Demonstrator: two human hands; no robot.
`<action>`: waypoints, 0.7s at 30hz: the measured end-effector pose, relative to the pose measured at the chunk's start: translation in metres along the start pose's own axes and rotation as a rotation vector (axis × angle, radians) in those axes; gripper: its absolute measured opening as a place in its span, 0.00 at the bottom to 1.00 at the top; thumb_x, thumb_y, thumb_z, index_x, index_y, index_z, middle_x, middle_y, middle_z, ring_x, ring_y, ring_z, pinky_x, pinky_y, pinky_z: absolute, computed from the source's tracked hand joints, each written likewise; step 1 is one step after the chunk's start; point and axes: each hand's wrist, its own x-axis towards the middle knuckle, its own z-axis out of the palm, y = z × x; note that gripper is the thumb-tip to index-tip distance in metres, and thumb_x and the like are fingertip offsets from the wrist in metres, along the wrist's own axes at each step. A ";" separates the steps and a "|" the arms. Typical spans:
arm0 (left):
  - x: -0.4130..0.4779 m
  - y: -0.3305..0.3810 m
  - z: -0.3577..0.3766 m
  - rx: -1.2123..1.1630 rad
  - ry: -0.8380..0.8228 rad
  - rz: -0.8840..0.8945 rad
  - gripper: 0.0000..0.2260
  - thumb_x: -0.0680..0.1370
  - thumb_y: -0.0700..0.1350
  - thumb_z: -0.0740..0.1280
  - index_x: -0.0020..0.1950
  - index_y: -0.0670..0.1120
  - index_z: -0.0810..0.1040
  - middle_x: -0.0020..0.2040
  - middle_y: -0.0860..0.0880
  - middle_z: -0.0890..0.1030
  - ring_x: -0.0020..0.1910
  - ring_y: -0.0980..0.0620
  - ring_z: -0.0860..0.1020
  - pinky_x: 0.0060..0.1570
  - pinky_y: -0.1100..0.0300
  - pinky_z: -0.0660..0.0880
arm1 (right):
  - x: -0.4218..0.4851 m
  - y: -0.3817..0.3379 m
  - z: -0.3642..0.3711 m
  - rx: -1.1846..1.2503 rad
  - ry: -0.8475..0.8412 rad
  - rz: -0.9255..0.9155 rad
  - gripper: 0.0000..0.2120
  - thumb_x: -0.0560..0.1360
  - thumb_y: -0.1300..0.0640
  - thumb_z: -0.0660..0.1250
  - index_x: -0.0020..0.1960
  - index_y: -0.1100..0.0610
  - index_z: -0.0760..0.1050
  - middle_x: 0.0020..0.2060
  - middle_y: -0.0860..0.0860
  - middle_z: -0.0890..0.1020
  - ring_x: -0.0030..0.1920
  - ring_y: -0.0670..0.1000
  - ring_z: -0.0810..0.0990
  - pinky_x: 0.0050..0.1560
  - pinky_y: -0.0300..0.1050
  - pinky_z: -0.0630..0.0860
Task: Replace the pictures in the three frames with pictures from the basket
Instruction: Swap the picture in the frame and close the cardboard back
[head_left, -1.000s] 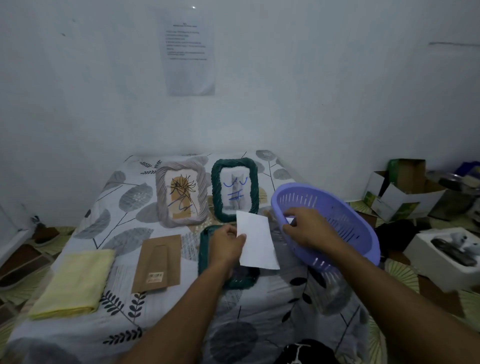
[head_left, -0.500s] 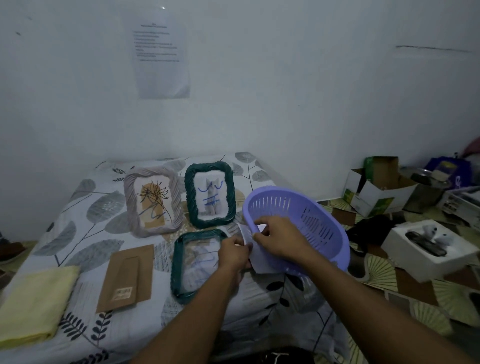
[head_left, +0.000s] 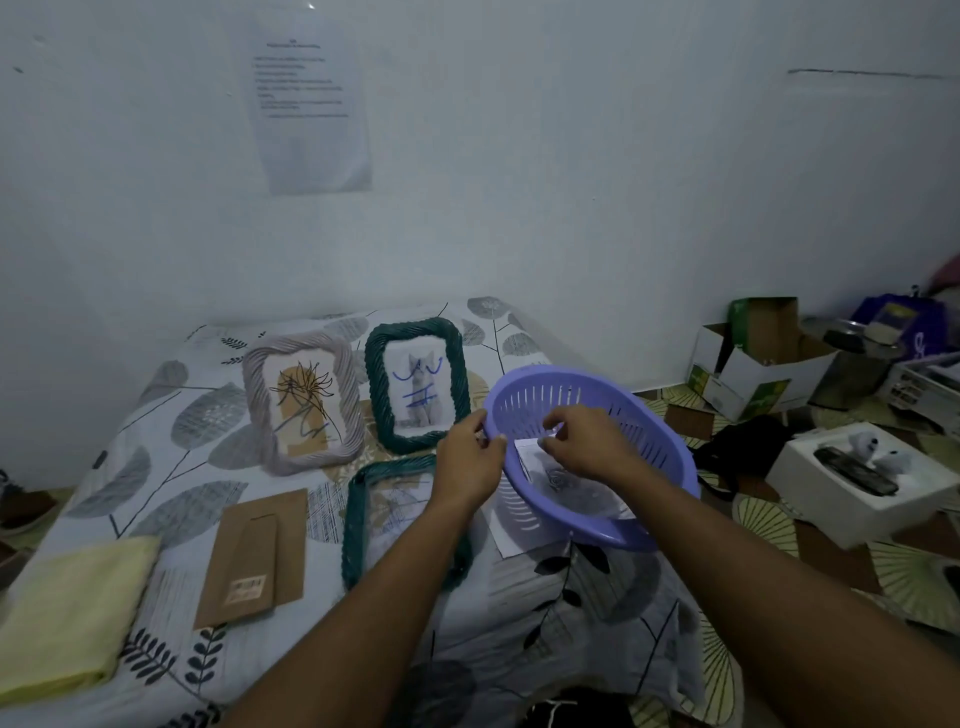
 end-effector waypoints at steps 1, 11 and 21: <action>-0.001 -0.001 0.001 0.034 -0.001 -0.008 0.20 0.80 0.42 0.63 0.73 0.42 0.67 0.68 0.44 0.74 0.59 0.48 0.75 0.62 0.53 0.72 | 0.005 0.005 0.002 -0.063 -0.051 0.011 0.19 0.75 0.48 0.68 0.63 0.56 0.76 0.55 0.56 0.82 0.54 0.56 0.79 0.55 0.48 0.76; -0.001 -0.016 0.005 0.152 0.025 0.131 0.19 0.81 0.44 0.62 0.72 0.42 0.67 0.68 0.44 0.73 0.62 0.47 0.75 0.59 0.61 0.69 | 0.027 0.012 0.033 -0.328 -0.141 0.005 0.21 0.68 0.39 0.71 0.43 0.56 0.71 0.48 0.58 0.78 0.48 0.59 0.77 0.49 0.50 0.76; 0.002 -0.023 0.006 0.169 0.061 0.149 0.22 0.80 0.47 0.64 0.73 0.42 0.67 0.71 0.45 0.71 0.65 0.47 0.72 0.66 0.52 0.69 | 0.024 0.010 0.034 -0.272 -0.048 -0.002 0.18 0.72 0.46 0.66 0.31 0.54 0.65 0.31 0.52 0.72 0.35 0.57 0.75 0.38 0.46 0.74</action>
